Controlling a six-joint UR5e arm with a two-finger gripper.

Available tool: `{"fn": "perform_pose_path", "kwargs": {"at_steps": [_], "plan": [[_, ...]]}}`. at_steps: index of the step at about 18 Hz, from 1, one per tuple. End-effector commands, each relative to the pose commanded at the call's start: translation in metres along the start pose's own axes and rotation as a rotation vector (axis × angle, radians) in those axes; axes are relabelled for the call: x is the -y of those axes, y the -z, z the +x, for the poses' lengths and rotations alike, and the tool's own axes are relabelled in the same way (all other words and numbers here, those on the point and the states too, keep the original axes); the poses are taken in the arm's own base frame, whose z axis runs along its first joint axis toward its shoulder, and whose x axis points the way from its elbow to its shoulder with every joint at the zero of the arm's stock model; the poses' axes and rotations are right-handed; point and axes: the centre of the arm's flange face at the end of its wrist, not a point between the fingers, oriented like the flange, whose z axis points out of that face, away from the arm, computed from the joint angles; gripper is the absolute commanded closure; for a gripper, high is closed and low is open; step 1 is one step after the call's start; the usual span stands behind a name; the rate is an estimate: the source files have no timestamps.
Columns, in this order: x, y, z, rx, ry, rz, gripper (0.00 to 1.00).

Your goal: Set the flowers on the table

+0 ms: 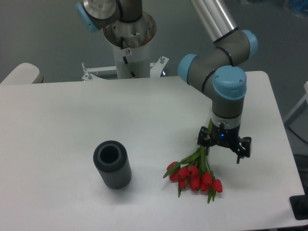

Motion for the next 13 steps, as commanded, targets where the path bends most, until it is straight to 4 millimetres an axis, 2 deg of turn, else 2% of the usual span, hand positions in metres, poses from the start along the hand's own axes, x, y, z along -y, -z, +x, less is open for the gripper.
{"fn": "perform_pose_path", "kwargs": {"at_steps": [4,7,13], "plan": [[0.018,0.013,-0.020,0.044,-0.037,0.030,0.00],[0.031,0.031,-0.033,0.082,-0.160,0.053,0.00],[0.037,0.045,-0.047,0.095,-0.400,0.027,0.00]]}}
